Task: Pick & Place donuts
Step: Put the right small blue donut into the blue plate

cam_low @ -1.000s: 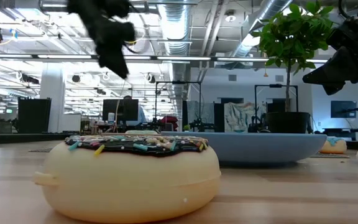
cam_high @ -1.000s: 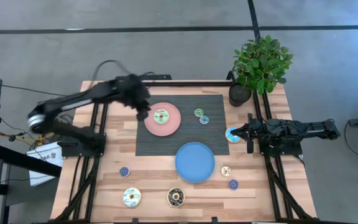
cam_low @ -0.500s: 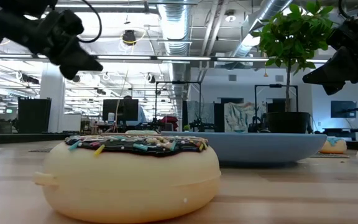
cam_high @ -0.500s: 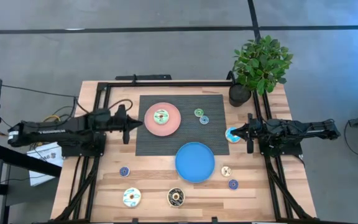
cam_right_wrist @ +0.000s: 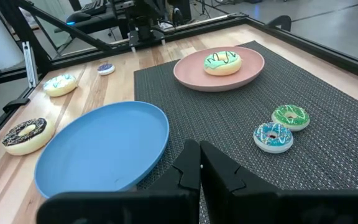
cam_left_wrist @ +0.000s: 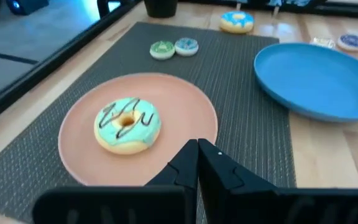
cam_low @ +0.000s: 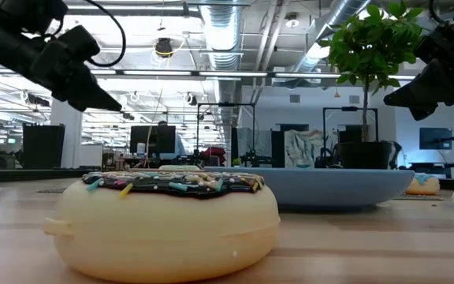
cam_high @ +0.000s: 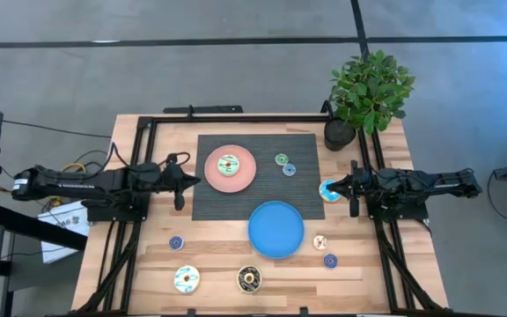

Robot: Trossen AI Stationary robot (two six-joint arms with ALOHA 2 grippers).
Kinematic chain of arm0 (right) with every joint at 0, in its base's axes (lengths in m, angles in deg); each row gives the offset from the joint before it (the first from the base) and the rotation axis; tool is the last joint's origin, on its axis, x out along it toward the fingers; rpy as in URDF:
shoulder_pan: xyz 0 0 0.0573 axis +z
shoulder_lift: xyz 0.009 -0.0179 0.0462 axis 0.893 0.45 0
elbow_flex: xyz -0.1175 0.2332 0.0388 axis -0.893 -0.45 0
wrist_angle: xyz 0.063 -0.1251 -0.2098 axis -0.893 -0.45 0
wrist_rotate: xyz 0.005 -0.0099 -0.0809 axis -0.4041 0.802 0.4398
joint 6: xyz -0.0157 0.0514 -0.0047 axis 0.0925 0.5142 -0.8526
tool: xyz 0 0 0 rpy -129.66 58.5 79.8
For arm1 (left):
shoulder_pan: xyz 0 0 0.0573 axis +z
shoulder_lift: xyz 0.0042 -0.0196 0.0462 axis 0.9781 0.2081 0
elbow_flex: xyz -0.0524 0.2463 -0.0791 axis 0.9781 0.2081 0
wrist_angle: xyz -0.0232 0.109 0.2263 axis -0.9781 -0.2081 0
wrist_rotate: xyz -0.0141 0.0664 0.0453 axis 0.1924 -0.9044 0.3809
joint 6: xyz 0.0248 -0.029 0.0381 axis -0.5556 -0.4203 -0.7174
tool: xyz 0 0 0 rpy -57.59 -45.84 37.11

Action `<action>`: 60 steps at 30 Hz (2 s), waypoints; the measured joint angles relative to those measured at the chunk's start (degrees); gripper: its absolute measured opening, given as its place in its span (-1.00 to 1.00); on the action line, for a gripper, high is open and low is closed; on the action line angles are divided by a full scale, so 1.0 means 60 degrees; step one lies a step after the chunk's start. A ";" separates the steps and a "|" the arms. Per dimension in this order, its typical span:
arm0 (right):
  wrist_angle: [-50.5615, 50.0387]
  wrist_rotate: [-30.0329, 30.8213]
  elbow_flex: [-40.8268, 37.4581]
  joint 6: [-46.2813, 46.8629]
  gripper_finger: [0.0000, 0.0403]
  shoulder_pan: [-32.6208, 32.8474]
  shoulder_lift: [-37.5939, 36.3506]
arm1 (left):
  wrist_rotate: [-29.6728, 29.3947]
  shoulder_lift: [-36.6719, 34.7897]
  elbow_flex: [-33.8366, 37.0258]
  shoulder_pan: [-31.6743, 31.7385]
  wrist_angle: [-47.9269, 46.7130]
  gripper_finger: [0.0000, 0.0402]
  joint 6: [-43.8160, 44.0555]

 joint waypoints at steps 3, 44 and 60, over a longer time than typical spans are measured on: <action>0.0000 0.0000 0.0000 0.0002 -1.00 -0.0002 -0.0002 | -0.0002 0.0000 0.0013 0.0000 -0.0264 -1.00 0.0239; -0.0744 0.1578 0.3924 0.4113 -1.00 0.1231 0.7990 | -0.0404 0.0004 0.0013 -0.2801 0.0378 -1.00 0.0656; -0.5636 -0.1341 0.8807 1.3724 -0.95 0.5539 1.3933 | -0.0321 0.0004 0.0013 -0.2867 -0.0053 -1.00 0.0896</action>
